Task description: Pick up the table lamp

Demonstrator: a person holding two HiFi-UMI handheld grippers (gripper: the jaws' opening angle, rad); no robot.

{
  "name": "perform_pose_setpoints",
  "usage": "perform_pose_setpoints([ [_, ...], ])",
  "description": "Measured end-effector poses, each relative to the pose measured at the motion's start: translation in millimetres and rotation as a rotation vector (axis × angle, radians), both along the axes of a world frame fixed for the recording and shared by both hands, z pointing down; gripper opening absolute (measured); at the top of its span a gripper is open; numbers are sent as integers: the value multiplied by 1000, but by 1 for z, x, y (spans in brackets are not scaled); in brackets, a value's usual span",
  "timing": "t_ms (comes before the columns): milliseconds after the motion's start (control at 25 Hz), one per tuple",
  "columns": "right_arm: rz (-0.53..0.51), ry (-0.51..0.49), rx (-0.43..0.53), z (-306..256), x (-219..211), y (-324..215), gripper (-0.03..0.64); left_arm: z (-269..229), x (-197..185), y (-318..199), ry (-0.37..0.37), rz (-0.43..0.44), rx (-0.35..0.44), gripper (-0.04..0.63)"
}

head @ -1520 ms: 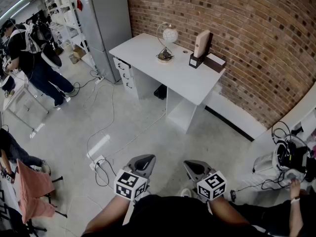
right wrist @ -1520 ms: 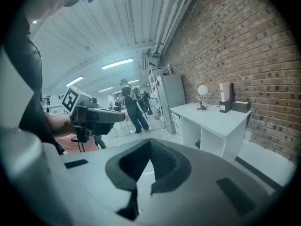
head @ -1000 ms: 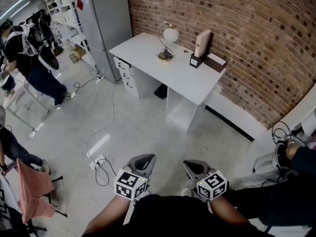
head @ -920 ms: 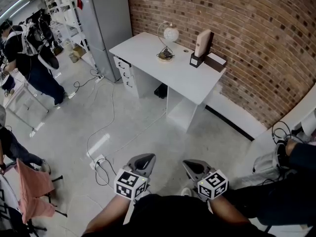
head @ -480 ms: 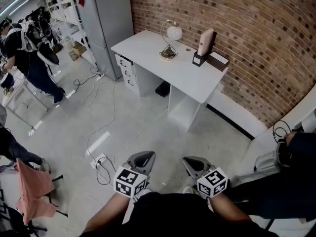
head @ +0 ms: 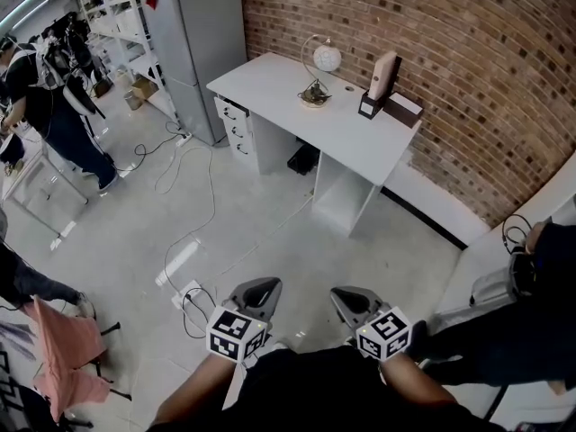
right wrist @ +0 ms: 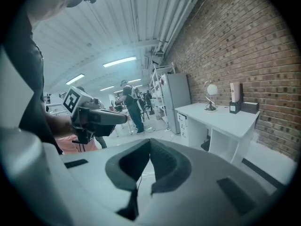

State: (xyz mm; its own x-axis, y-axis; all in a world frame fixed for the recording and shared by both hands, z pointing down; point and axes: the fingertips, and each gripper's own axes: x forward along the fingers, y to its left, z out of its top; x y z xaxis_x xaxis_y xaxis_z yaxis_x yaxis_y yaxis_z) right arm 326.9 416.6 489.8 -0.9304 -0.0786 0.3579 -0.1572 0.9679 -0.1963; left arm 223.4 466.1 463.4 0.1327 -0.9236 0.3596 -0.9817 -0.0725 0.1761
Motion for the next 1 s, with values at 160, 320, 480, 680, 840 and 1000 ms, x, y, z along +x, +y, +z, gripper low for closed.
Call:
perform_pose_setpoints([
  [160,17,0,5,1,-11,8,5,3,-12,9,8,3,-1,6],
  [320,39,-15,-5,1,-15,13,30,5,-12,14,33,31,8,7],
  [480,60,-17,-6,1,-17,22,114,5,-9,22,21,62,9,9],
  [680,83,-29,16,0,-17,33,194,8,-10,31,15,83,3,105],
  [840,102,-32,29,-1,-10,32,214,7,-6,31,3,96,12,137],
  [1000,120,-42,35,-4,-6,34,269,5,-5,33,-12,91,15,180],
])
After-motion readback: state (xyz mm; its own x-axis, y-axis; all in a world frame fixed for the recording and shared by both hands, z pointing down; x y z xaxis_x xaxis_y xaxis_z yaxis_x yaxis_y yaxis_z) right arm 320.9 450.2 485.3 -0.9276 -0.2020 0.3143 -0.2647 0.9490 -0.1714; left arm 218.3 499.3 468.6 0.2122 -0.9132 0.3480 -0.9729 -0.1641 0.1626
